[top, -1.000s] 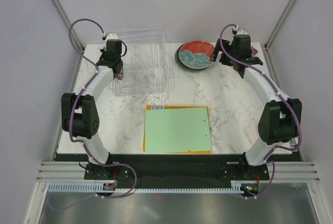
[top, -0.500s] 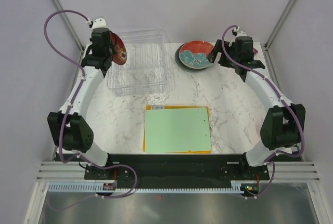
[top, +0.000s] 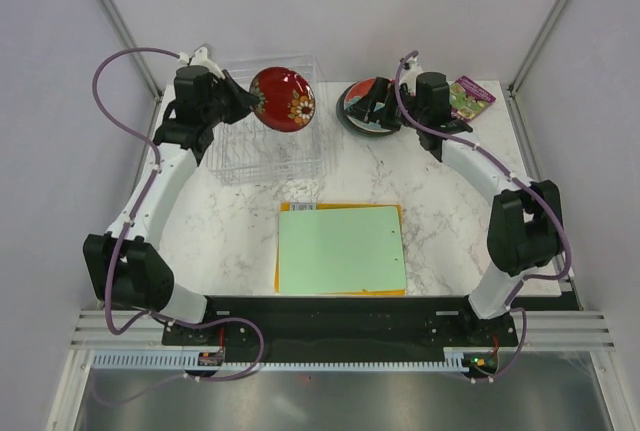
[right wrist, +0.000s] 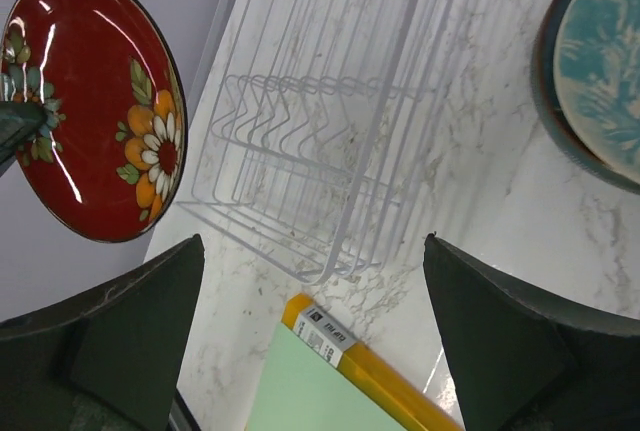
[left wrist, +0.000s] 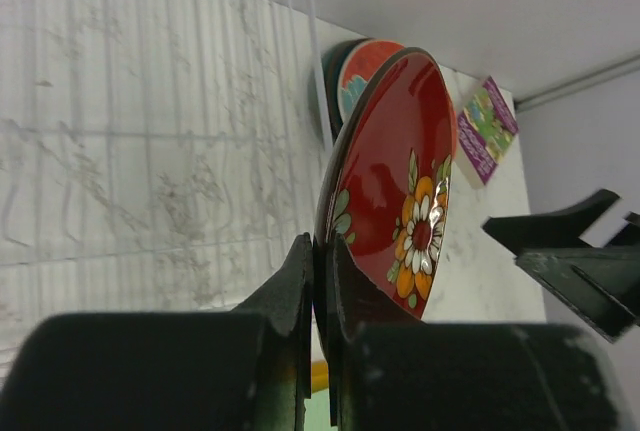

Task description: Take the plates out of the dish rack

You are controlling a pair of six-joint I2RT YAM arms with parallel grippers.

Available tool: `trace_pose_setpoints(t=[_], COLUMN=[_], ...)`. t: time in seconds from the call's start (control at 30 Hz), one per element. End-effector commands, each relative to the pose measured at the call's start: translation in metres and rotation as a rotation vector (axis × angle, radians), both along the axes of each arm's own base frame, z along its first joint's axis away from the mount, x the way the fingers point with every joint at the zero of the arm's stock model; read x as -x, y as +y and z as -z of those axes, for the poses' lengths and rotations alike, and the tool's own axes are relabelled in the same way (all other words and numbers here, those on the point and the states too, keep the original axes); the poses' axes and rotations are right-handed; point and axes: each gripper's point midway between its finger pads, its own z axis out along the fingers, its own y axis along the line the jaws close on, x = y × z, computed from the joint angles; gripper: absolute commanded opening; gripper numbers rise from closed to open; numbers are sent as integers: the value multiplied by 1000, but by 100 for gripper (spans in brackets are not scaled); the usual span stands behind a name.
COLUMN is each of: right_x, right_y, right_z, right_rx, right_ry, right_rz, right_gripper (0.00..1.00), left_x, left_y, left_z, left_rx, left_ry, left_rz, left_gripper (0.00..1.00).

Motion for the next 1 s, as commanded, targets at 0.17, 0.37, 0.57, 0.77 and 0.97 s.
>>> trace_pose_setpoints(t=[0.17, 0.37, 0.57, 0.77, 0.97], right_x=[11, 13, 10, -11, -58], right_y=[55, 68, 76, 50, -23], right_z=[-12, -9, -8, -14, -28], right_rx=[-160, -196, -221, -118, -112], right_ry=[-26, -14, -14, -64, -83], right_rz=[-128, -161, -191, -92, 86], right_gripper=[98, 97, 25, 0, 0], left_x=[22, 24, 26, 22, 15], left_y=[-60, -79, -94, -77, -39], left_z=[-56, -46, -38, -22, 5], left_rx=[265, 270, 276, 163, -22], left_ry=[-147, -125, -119, -108, -66], left_rz=[187, 216, 240, 180, 13], left_gripper=[2, 2, 2, 37, 76])
